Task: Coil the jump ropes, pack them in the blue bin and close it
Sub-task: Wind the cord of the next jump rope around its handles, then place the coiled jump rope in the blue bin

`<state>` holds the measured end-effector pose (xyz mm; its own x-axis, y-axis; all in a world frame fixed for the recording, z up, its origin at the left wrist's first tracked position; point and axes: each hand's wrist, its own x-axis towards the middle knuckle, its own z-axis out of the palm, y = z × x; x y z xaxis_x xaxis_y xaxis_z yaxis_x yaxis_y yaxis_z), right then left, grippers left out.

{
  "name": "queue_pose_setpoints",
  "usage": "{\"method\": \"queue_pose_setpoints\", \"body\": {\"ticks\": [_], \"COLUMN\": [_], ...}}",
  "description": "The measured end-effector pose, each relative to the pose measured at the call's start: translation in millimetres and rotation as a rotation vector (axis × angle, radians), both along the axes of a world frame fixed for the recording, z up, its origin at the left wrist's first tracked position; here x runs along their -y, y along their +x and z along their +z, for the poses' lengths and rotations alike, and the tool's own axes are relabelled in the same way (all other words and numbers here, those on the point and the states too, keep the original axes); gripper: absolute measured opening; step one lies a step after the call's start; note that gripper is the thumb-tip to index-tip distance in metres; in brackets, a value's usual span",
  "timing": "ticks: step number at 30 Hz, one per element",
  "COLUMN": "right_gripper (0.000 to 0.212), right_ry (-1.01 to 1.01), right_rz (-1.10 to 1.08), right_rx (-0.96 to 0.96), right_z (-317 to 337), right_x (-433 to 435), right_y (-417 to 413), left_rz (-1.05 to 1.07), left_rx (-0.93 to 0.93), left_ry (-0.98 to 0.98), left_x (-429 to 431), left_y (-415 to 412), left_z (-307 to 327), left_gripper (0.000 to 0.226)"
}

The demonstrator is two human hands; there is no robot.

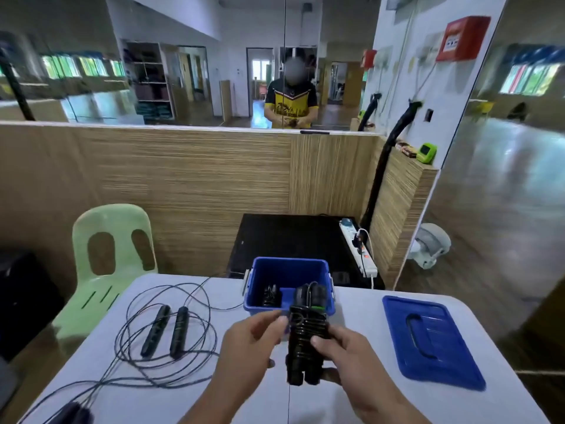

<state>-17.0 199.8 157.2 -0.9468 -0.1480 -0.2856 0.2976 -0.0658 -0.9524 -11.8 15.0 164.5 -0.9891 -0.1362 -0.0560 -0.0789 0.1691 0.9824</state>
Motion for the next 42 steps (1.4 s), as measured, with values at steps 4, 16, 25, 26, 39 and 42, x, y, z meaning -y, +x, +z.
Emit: {"method": "queue_pose_setpoints", "body": {"ticks": [4,16,25,26,39,42], "right_gripper": [0.025,0.027,0.026,0.025,0.017,0.016], "right_ry": [0.031,0.089,0.099,0.093,0.088,0.079], "right_rz": [-0.068,-0.249,-0.179,-0.171,-0.109,-0.087], "right_rx": [0.025,0.058,0.089,0.095,0.155,0.204], "right_z": [-14,-42,-66,-69,-95,-97], "right_x": [15,35,33,32,20,21], "right_y": [-27,-98,-144,-148,-188,-202], "left_rz": [0.022,0.075,0.113,0.109,0.270,0.266], "left_rx": [0.018,0.151,0.326,0.333,0.273,0.241], "left_ry": [-0.081,-0.579,-0.548,-0.511,-0.243,-0.252], "left_x": [39,106,90,87,66,67], "left_y": [-50,-186,-202,-200,-181,-173], "left_z": [-25,-115,-152,-155,-170,-172], "left_gripper": [0.011,0.020,0.060,0.061,0.039,0.039]}}
